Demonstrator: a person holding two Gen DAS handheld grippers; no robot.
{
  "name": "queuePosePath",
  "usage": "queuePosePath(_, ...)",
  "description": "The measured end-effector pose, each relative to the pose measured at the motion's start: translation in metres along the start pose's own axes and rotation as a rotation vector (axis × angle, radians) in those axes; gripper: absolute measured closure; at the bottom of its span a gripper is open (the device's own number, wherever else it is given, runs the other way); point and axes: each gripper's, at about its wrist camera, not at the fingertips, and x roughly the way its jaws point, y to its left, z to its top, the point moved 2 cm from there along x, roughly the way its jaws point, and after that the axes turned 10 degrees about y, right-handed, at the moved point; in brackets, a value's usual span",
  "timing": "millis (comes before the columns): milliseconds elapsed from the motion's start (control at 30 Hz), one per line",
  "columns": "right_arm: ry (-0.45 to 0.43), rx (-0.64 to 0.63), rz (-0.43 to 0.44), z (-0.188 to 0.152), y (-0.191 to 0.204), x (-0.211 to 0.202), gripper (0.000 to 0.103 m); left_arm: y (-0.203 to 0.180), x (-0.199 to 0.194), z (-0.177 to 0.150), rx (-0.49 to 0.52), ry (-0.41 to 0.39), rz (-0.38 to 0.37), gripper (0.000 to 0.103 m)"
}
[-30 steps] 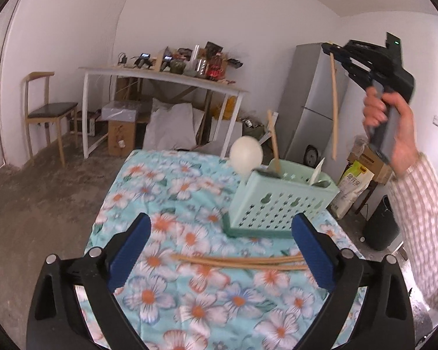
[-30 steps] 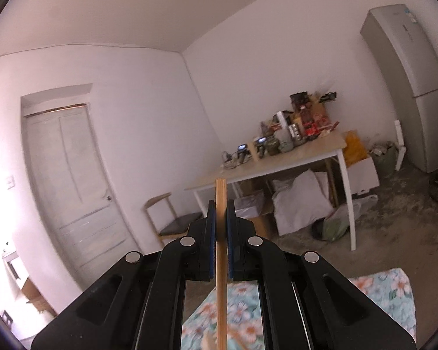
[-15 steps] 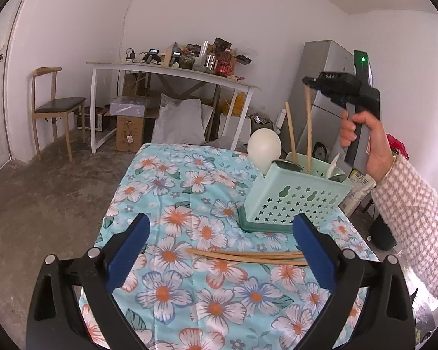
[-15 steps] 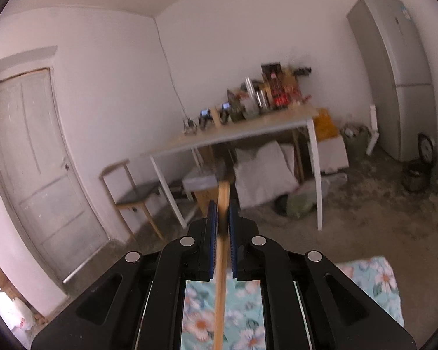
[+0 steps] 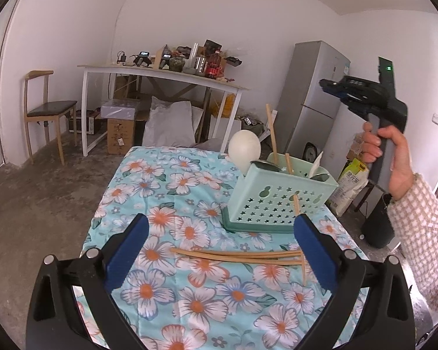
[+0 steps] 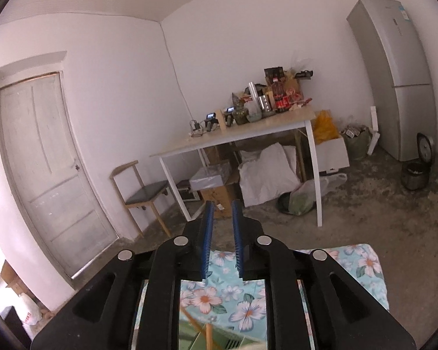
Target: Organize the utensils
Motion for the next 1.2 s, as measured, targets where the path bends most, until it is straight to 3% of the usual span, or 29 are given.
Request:
queuePosePath(67,0.050,-0.006,0.038,0.001,0.003,0.001,0.071,-0.002,-0.001,0.000,-0.001,-0.002,-0.005,0.006)
queuePosePath(133,0.161,-0.020,0.087,-0.003,0.009,0.012,0.067,-0.003,-0.002,-0.001,-0.008,-0.001,-0.010,0.006)
queuePosePath(267,0.450,-0.011,0.102,-0.026,0.018,0.057,0.067,-0.005,-0.006,-0.002,-0.017,-0.004,-0.019,0.006)
queuePosePath(333,0.551,0.002,0.073,-0.039,0.019,0.078,0.069,-0.005,-0.008,-0.002,-0.015,-0.009,-0.019,0.006)
queuePosePath(467,0.673,-0.028,0.019,-0.055,0.024,0.109,0.075,-0.004,-0.011,-0.003,-0.012,-0.013,-0.022,0.006)
queuePosePath(567,0.718,-0.086,-0.047,-0.062,0.029,0.119,0.078,0.001,-0.011,-0.003,-0.019,-0.014,-0.026,0.006)
queuePosePath(700,0.762,-0.093,-0.075,-0.066,0.029,0.113,0.083,0.009,-0.011,-0.004,-0.046,-0.016,-0.038,0.006)
queuePosePath(833,0.768,-0.131,-0.074,-0.067,0.039,0.103,0.083,0.017,-0.009,-0.005,-0.064,-0.016,-0.049,0.006)
queuePosePath(1200,0.955,-0.173,-0.199,-0.082,0.040,0.124,0.083,0.034,-0.009,-0.010,-0.110,-0.016,-0.090,0.006)
